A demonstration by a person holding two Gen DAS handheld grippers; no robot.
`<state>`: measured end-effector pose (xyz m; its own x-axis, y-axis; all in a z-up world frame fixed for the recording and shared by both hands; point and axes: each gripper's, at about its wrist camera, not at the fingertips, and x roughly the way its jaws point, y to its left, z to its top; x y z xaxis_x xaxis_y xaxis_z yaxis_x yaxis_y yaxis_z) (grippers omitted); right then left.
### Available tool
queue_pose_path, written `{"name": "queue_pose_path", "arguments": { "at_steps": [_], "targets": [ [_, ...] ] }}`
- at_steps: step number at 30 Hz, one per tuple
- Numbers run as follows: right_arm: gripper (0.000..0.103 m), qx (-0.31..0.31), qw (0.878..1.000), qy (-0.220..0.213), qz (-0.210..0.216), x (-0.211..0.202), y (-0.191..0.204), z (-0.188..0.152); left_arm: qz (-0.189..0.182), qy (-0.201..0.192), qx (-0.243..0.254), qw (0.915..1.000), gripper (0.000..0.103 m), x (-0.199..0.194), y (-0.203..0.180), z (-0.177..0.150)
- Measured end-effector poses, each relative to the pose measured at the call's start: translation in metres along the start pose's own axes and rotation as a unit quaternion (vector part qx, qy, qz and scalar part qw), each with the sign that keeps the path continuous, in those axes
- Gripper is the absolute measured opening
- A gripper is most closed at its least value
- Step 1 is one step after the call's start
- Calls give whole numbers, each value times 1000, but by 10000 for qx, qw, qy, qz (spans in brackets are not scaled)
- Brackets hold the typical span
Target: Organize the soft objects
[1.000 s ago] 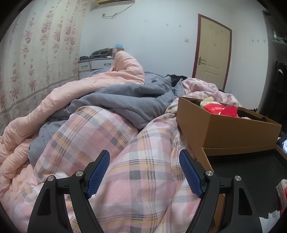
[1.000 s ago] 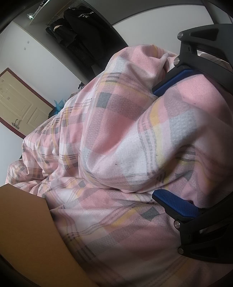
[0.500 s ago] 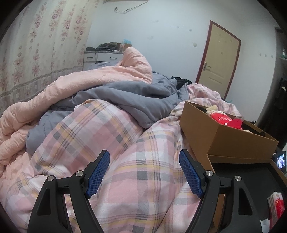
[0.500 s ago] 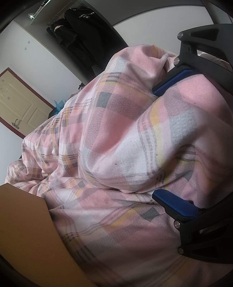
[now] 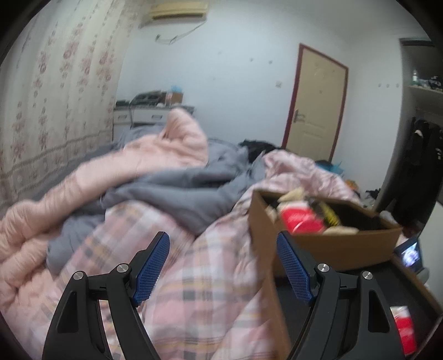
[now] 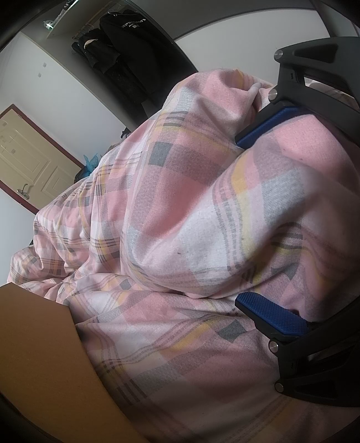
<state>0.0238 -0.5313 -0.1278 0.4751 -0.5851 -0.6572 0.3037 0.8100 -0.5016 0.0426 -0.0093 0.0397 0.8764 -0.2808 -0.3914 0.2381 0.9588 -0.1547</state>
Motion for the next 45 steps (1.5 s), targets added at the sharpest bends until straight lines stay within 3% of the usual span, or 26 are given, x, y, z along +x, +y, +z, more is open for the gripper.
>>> {"name": "queue_pose_path", "arguments": {
  "at_steps": [4,6,8,11,14,17,26,45],
  "targets": [
    [102,-5,10000,8,-4,0,3,3,-173,-255,387,9988,78,-27,-32,18],
    [102,-8,10000,13,-8,1,1,2,-188,-426,681,9966,85,-42,-51,17],
    [102,-9,10000,12,-6,1,3,4,-121,-639,926,9936,103,-54,-66,9],
    [102,-12,10000,13,-11,0,4,4,1,-927,1232,9880,103,-67,-82,-1],
    [102,-12,10000,14,-13,0,5,5,159,-780,1612,9837,103,-64,-97,-4],
    [102,-14,10000,15,-15,0,6,5,250,-768,1500,9854,103,-65,-93,-1],
    [102,-17,10000,16,-18,1,3,3,52,-523,659,9964,103,-64,-65,3],
    [102,17,10000,19,-49,1,3,3,106,-237,970,9949,103,-48,-79,-11]
  ]
}}
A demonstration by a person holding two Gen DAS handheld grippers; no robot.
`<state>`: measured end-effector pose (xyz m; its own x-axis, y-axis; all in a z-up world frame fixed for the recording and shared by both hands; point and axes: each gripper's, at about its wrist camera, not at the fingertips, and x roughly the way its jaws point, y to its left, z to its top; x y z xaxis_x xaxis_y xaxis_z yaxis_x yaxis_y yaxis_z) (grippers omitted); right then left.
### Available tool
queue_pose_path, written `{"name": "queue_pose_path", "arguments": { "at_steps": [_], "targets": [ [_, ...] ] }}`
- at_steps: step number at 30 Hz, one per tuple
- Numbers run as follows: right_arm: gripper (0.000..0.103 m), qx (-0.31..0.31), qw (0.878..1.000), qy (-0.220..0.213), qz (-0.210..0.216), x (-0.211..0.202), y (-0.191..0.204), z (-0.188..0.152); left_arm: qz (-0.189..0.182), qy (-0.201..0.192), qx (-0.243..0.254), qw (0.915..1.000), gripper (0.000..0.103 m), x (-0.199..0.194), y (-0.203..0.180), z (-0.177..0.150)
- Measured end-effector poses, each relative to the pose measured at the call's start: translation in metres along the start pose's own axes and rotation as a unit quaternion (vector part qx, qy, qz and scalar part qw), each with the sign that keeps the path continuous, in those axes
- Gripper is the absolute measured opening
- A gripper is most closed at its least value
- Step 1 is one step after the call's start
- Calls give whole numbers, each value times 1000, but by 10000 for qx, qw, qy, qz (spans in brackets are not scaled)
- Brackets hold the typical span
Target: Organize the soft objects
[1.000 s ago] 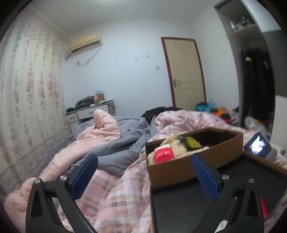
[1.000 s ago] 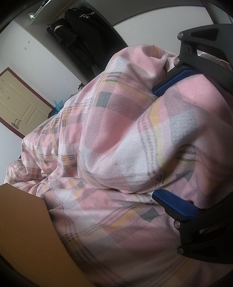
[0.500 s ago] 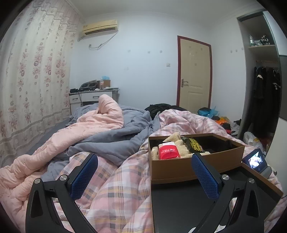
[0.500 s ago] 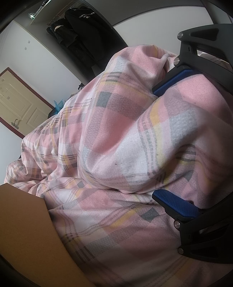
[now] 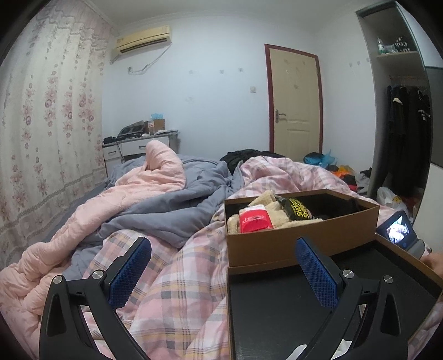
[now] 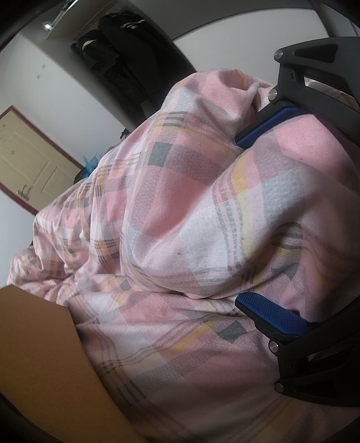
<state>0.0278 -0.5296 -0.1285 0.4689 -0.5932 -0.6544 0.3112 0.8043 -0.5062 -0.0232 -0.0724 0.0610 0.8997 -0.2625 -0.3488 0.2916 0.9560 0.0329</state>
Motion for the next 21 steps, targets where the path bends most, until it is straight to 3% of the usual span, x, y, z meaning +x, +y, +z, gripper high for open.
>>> {"name": "queue_pose_path", "arguments": {
  "at_steps": [8,10,13,16,19,21],
  "targets": [
    [102,-149,9998,80,60,12,-3,6,-32,-24,14,10000,103,-1,-2,-1],
    [102,-605,9975,296,199,15,-1,14,-57,-33,-23,10000,103,-2,0,-1],
    [102,-402,9968,349,601,17,-21,16,-116,-18,-96,9999,103,-3,2,0],
    [102,119,9933,54,1147,-4,-52,13,-182,-2,-106,9998,103,-6,3,5],
    [102,655,9897,-321,1231,-33,-91,11,-327,13,-18,9995,103,-11,1,15],
    [102,941,9819,-716,1479,-64,-121,11,-457,245,121,9986,103,-7,-6,22]
  ]
}}
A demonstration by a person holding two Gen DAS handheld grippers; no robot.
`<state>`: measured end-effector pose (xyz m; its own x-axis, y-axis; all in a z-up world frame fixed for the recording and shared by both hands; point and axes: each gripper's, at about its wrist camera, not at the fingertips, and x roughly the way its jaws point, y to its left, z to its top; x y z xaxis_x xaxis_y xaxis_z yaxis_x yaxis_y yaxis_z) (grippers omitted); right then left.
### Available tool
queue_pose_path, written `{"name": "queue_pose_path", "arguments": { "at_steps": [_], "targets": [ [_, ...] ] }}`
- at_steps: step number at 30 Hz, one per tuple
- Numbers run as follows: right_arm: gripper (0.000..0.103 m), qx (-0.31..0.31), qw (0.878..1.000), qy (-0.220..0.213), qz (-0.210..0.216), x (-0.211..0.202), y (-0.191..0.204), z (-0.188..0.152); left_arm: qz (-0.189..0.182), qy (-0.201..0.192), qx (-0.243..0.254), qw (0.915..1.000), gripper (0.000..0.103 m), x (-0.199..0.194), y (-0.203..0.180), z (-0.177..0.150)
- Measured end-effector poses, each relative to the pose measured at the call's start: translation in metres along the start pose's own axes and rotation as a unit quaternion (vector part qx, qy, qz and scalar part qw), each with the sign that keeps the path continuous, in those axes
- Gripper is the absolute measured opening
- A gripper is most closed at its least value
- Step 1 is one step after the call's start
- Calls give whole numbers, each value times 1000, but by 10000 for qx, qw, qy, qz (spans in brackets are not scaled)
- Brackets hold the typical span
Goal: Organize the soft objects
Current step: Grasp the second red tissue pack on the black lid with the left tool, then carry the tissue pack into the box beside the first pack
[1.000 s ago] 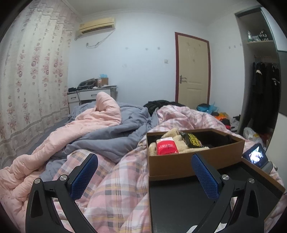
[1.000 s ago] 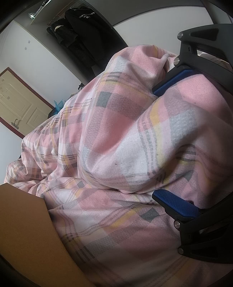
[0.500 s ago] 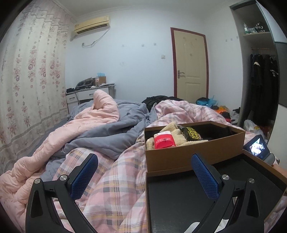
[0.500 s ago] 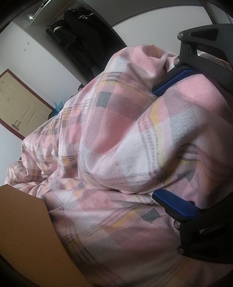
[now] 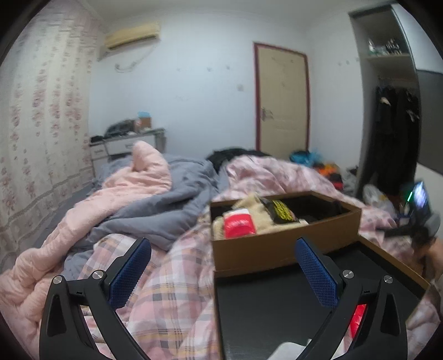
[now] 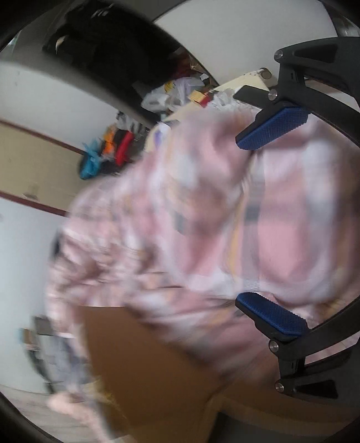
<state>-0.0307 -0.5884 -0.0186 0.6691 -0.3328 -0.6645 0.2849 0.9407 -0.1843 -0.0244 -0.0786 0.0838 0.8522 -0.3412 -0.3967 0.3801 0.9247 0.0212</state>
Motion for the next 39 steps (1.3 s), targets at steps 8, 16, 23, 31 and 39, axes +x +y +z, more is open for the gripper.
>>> {"name": "queue_pose_path", "arguments": {
  "at_steps": [8,16,23,31,39],
  "targets": [
    [102,-48,9855,-1120,1272,-82,50,8,-1546,1562,220,9753,103,48,-63,6],
    [102,-160,9769,-1600,1411,-91,76,2,-1989,2460,457,9475,97,55,-111,-32],
    [102,-392,9799,-1293,1470,-87,90,1,-2111,2860,938,9300,78,66,-141,-54],
    [102,-825,9802,-1386,1150,-98,107,-5,-2229,3027,962,9217,50,76,-147,-64],
    [102,-902,9806,-1389,1050,-98,109,-4,-2265,2879,786,9272,36,72,-138,-53]
  ]
}}
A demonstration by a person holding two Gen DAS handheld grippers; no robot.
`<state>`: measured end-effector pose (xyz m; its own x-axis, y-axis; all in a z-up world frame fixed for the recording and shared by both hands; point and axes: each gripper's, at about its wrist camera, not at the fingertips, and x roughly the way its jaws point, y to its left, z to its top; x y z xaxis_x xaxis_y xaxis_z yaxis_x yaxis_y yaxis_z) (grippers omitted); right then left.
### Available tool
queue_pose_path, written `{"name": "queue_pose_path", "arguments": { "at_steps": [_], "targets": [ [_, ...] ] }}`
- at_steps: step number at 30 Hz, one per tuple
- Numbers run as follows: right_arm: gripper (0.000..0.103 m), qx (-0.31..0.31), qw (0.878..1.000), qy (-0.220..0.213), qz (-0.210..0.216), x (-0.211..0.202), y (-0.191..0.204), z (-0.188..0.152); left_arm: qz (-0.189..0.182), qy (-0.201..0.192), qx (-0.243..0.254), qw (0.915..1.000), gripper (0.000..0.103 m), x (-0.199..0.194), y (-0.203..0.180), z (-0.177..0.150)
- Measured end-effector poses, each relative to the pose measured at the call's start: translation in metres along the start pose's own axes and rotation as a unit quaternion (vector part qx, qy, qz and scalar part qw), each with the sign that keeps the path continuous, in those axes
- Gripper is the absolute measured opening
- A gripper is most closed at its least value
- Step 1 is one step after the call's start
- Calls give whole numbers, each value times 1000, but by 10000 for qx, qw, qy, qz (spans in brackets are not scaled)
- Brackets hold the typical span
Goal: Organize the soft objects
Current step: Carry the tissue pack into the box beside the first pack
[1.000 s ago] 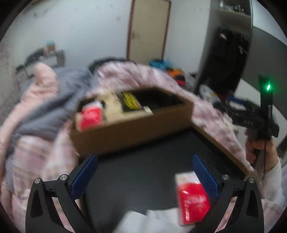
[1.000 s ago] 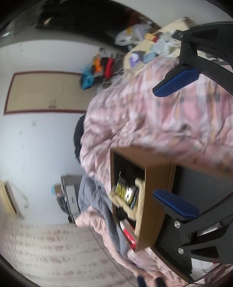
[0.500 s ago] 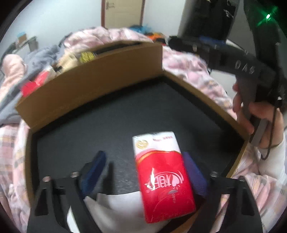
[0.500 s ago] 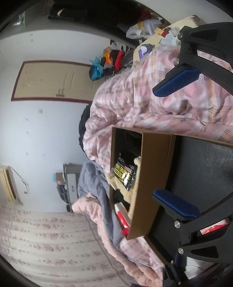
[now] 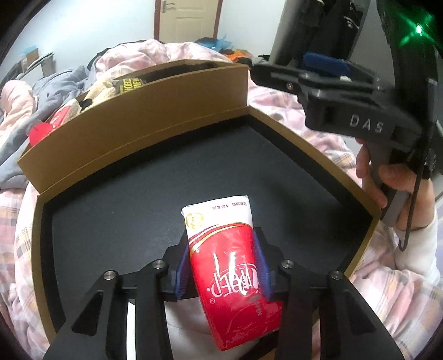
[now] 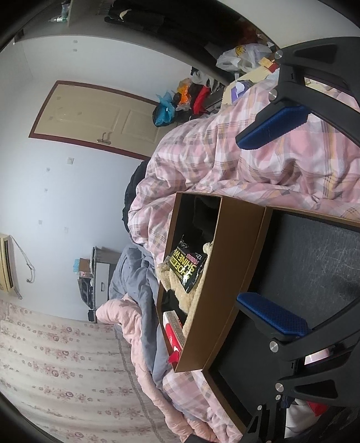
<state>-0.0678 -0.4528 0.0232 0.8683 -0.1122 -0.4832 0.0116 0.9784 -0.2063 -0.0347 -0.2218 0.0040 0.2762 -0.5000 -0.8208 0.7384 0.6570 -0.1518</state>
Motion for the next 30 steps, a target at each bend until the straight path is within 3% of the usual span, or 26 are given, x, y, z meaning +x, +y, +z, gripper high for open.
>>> {"name": "queue_pose_path", "arguments": {
  "at_steps": [8,13,16,21,25,30],
  "targets": [
    [102,53,10000,19,35,1,1,0,194,-447,-96,9988,34,-51,18,42],
    [102,142,9998,15,114,-1,-2,-1,508,-951,-164,9940,34,-80,35,99],
    [102,192,9997,5,155,-3,-3,-1,645,-1153,-510,9899,35,-82,57,133],
    [102,195,9997,5,151,-3,-3,-1,823,-643,-923,9902,35,-41,100,180],
    [102,239,9996,-1,180,-4,-4,-2,1231,-245,-971,9873,35,-8,125,203],
    [102,277,9994,30,188,-2,-5,-2,1063,249,-1317,9853,35,29,146,204]
  ]
}}
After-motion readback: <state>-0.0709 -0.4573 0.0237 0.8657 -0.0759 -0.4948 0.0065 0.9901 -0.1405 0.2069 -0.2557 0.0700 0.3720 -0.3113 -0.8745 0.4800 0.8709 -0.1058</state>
